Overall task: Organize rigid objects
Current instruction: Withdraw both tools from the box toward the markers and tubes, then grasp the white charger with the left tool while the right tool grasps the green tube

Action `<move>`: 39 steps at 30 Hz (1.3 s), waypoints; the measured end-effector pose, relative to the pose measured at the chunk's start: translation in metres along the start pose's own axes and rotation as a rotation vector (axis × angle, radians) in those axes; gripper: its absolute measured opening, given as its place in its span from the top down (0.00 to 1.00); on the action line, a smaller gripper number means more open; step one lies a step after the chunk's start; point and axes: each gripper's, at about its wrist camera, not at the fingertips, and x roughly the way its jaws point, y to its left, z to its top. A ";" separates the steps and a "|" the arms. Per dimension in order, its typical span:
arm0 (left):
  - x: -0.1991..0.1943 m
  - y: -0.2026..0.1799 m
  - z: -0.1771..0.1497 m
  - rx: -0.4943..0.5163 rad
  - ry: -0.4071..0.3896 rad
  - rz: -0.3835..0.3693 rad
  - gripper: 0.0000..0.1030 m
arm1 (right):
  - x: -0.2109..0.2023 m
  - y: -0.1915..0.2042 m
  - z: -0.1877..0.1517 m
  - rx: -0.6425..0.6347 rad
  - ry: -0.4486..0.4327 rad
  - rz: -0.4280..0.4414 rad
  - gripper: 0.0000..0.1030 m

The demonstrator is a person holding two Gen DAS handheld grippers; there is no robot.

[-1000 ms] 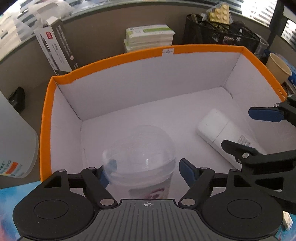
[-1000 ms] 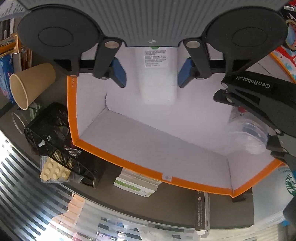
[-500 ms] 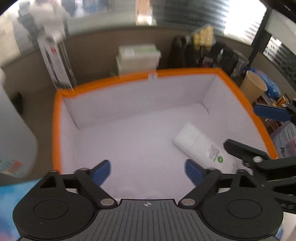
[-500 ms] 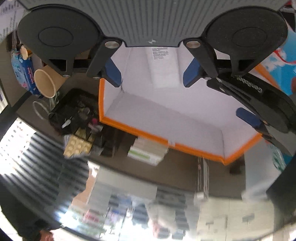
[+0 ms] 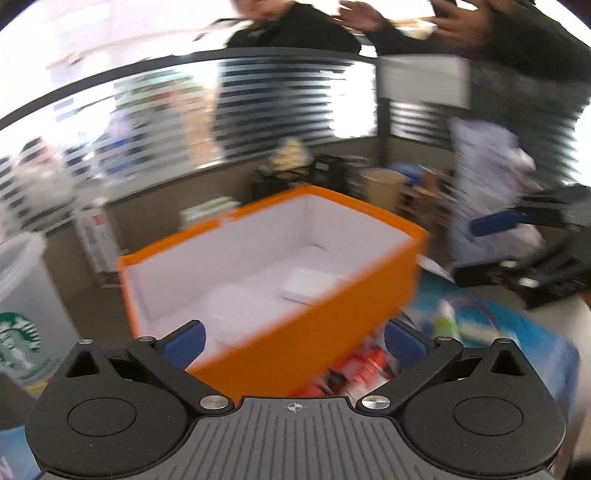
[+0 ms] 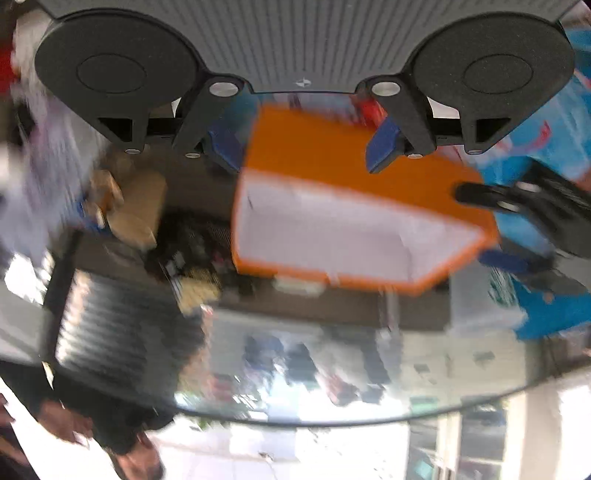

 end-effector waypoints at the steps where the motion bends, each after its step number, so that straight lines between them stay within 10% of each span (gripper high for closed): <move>1: 0.000 -0.005 -0.006 0.031 0.002 -0.014 0.00 | 0.003 -0.002 -0.012 0.017 0.028 -0.007 0.30; 11: 0.017 -0.053 -0.038 0.305 -0.024 -0.026 0.00 | 0.014 -0.009 -0.075 0.391 0.104 0.160 0.39; 16: 0.025 -0.059 -0.044 0.356 -0.016 -0.073 0.00 | 0.029 -0.009 -0.083 0.472 0.110 0.135 0.59; 26: 0.042 -0.053 -0.052 0.348 0.042 -0.133 0.02 | 0.047 -0.015 -0.080 0.505 0.105 0.101 0.68; 39: 0.043 -0.046 -0.050 0.252 0.084 -0.251 0.44 | 0.049 -0.012 -0.073 0.346 0.097 0.077 0.87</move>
